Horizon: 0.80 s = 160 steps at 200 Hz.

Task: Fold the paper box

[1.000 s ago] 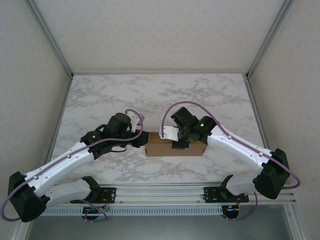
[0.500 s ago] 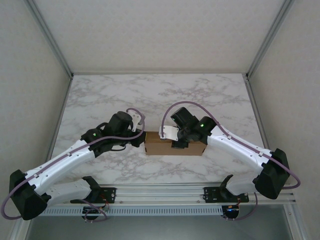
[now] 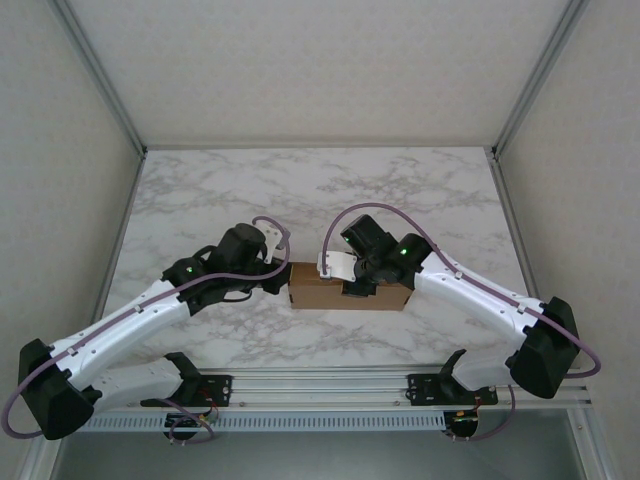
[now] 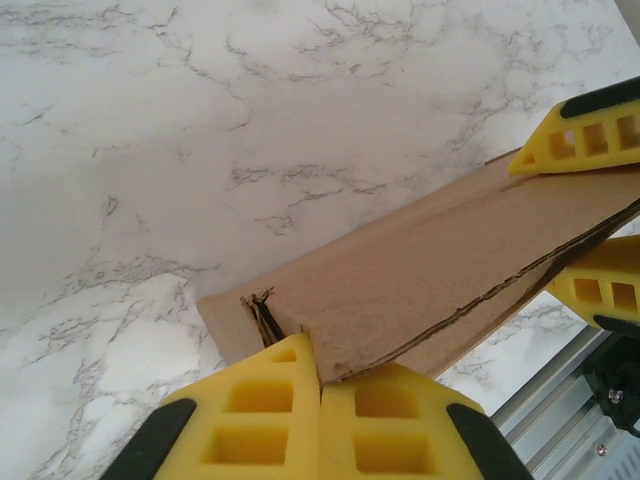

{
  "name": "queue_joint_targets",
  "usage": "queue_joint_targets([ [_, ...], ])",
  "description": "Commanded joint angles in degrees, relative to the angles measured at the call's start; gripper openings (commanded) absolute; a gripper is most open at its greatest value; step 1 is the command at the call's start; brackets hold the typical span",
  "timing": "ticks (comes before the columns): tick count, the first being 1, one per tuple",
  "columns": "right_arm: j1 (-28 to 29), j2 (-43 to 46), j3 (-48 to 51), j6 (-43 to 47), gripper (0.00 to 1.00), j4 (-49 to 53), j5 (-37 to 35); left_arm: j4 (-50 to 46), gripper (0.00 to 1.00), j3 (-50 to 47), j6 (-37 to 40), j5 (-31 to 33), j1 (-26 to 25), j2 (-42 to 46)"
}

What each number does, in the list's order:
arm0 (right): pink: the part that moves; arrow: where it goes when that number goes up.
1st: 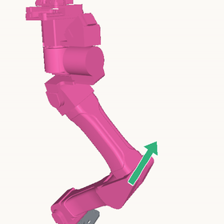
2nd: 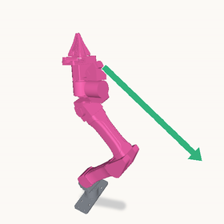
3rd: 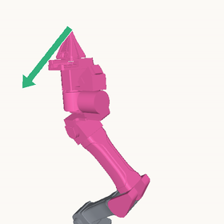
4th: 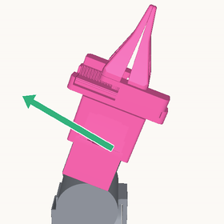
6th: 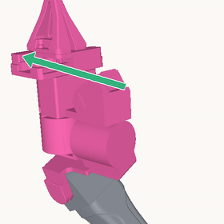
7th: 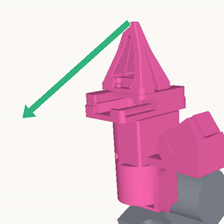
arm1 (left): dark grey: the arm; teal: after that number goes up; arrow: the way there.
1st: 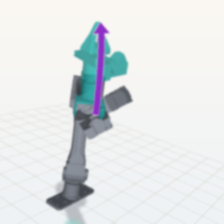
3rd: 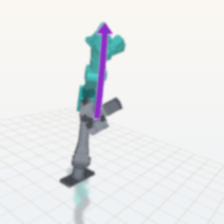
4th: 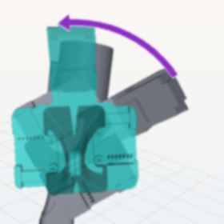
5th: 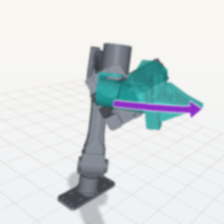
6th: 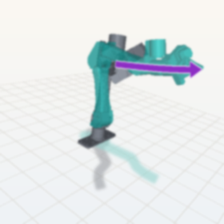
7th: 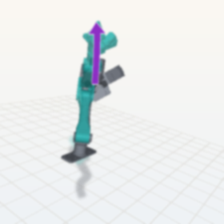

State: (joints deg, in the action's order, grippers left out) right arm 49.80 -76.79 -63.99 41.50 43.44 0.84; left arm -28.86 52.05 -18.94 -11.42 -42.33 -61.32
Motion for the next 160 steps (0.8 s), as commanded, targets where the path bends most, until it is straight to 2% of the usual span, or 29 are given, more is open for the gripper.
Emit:
queue_joint_targets([
  [1, 0.82, -0.06, 2.05, -0.05, 0.42, -1.38, -1.18, 4.03, 0.02, 0.08, -1.18, 0.59, -1.44, 1.54],
  [70, 1.17, 0.31, 2.20, 0.12, 0.42, -1.52, -2.91, -0.35, 0.01, 1.97, 1.45, 8.44, -2.13, 2.21],
  [127, 1.22, 0.58, 2.81, -0.02, 0.42, -1.52, -3.42, -1.14, 0.01, 1.65, 1.36, 10.26, -2.11, 2.12],
  [160, 1.42, 0.53, 2.74, -0.71, 0.42, -1.60, -3.11, 0.43, 0.01, 0.70, -0.18, 9.26, -2.30, 1.75],
])
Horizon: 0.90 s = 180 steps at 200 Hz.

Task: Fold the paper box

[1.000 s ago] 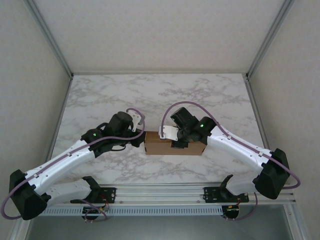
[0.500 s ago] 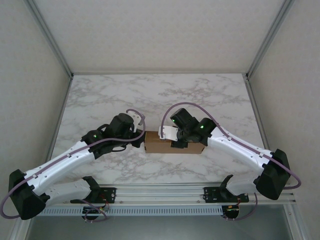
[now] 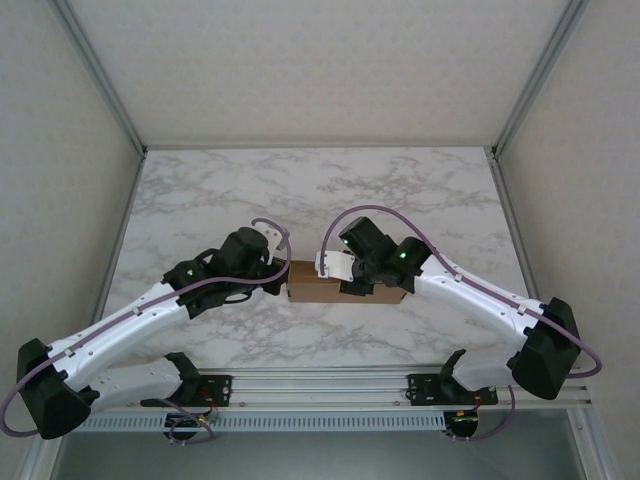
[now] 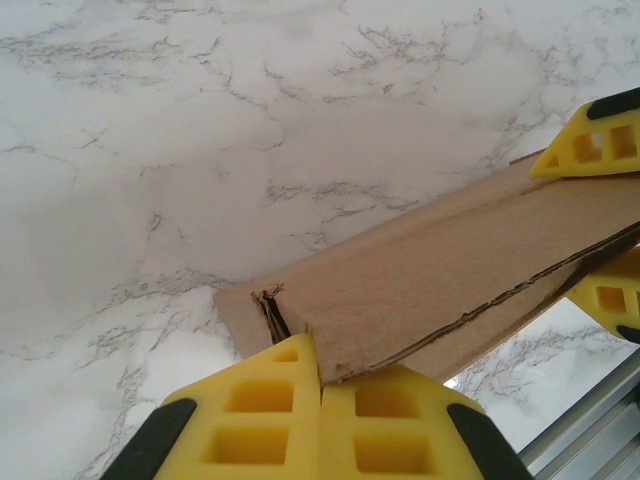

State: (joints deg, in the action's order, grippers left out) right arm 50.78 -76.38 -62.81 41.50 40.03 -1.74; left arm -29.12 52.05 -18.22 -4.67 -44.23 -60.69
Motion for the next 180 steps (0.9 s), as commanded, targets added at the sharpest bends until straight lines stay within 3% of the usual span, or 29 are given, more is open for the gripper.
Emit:
queue_joint_targets([
  [1, 0.44, 0.10, 1.60, -0.80, 0.42, 1.81, -0.54, 0.80, 0.01, 0.60, -0.96, 2.44, -0.41, 1.10],
  [101, 0.59, -1.18, 0.32, -6.05, 0.43, 0.67, -0.63, 7.92, 0.01, -6.78, -8.55, 7.53, -3.92, 2.41],
  [180, 0.57, -0.59, 1.11, -5.37, 0.43, 0.39, -2.42, 4.44, 0.02, -7.64, -3.86, 14.87, -5.73, 4.34],
])
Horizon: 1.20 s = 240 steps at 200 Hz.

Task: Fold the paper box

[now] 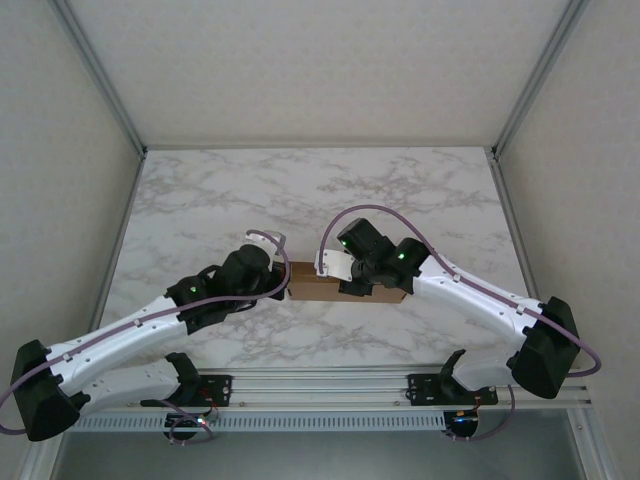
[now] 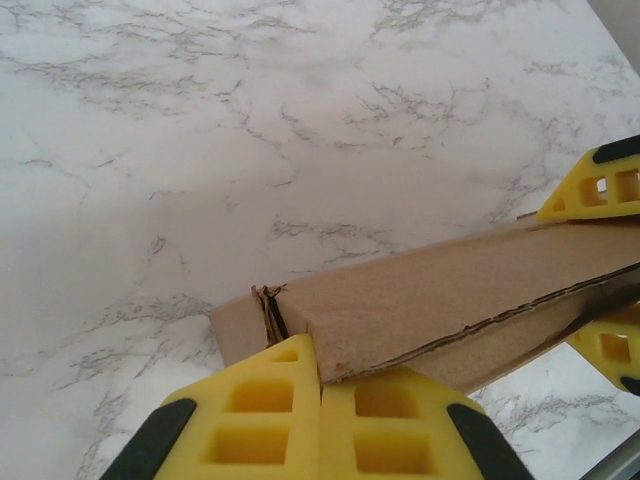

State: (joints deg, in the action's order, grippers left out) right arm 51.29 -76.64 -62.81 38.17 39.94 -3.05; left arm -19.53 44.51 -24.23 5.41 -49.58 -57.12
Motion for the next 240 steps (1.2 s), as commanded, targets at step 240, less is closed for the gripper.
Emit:
queue_joint_targets([
  [240, -0.32, -0.75, 1.81, -3.99, 0.46, -1.21, -0.90, -5.83, 0.02, -1.58, 3.22, 13.99, -4.27, 1.49],
])
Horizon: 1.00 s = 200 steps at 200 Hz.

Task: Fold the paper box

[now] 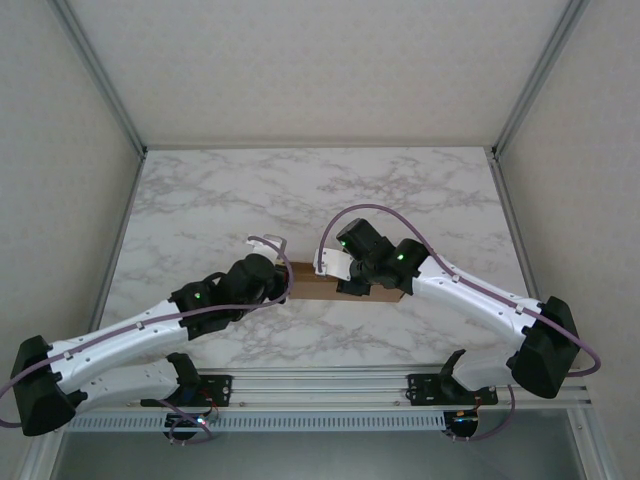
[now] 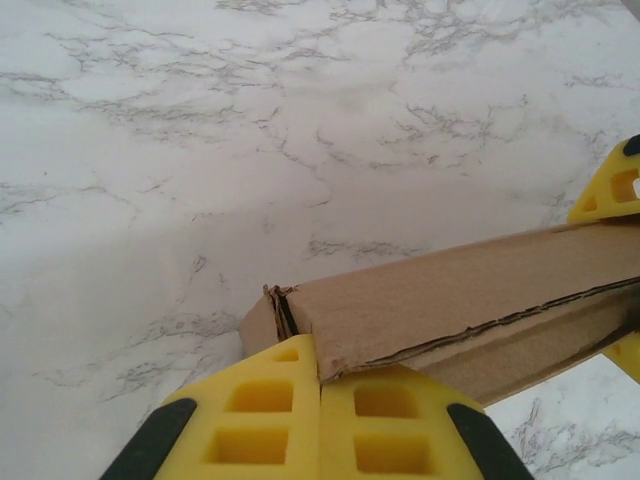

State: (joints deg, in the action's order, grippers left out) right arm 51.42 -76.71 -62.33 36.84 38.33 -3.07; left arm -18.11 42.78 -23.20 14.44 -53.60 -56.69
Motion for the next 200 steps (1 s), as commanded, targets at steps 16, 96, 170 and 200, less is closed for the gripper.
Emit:
queue_joint_targets([
  [16, -0.49, -0.81, 1.41, -2.49, 0.45, 0.69, -1.07, -8.08, 0.02, 0.69, 1.96, 5.95, -0.27, 0.80],
  [96, -0.48, -0.86, 1.86, -2.41, 0.45, 0.10, -0.69, -8.41, 0.02, 0.90, 1.95, 7.79, -0.27, -0.68],
  [170, -0.55, -0.54, 2.12, -2.65, 0.45, -0.01, -0.28, -4.54, 0.02, -1.92, 0.80, 4.77, -0.16, -0.16],
  [200, -0.51, -0.55, 2.31, -3.00, 0.45, -0.14, -0.15, -2.26, 0.02, -4.26, -1.62, 3.58, -0.18, 0.31],
])
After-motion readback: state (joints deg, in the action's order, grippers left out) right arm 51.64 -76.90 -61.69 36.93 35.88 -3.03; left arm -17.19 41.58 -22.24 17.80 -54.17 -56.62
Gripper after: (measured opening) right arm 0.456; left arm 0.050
